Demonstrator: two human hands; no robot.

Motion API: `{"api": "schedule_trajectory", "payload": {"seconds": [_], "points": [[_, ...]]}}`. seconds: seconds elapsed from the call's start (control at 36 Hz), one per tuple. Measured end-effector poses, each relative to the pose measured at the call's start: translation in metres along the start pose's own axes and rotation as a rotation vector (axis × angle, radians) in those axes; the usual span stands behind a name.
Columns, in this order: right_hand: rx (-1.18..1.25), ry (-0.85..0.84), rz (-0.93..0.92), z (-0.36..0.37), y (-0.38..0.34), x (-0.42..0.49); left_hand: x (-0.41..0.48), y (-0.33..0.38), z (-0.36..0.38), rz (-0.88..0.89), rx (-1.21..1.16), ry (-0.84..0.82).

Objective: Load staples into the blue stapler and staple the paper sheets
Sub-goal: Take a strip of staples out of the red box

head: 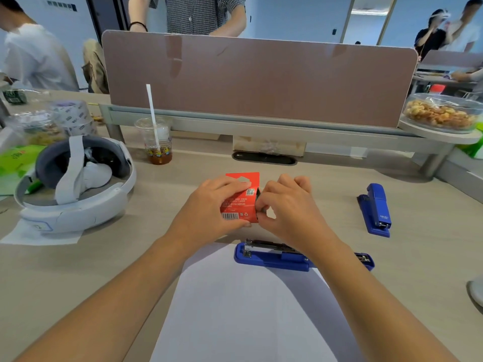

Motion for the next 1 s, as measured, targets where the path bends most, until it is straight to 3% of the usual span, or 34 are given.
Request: {"api": "schedule_trajectory", "payload": {"seconds": [0.42,0.69,1.0], "points": [[-0.057,0.064,-0.078,0.012,0.003,-0.001,-0.001,-0.005,0.002,0.005,0.032,-0.024],[0.031,0.073,0.012,0.004,0.016,0.000,-0.001,-0.012,-0.004,-0.073,-0.043,0.000],[0.206,-0.059,0.217,0.008,0.041,0.002,0.003,-0.023,0.002,-0.216,0.035,-0.110]]}}
Point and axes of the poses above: each hand's wrist, its own x-axis towards the middle knuckle, its own z-axis out of the palm, y = z × x, the point moved 1 cm from there along x, towards the middle knuckle, and after that the axes turned 7 degrees about z, right-handed, at the moved point
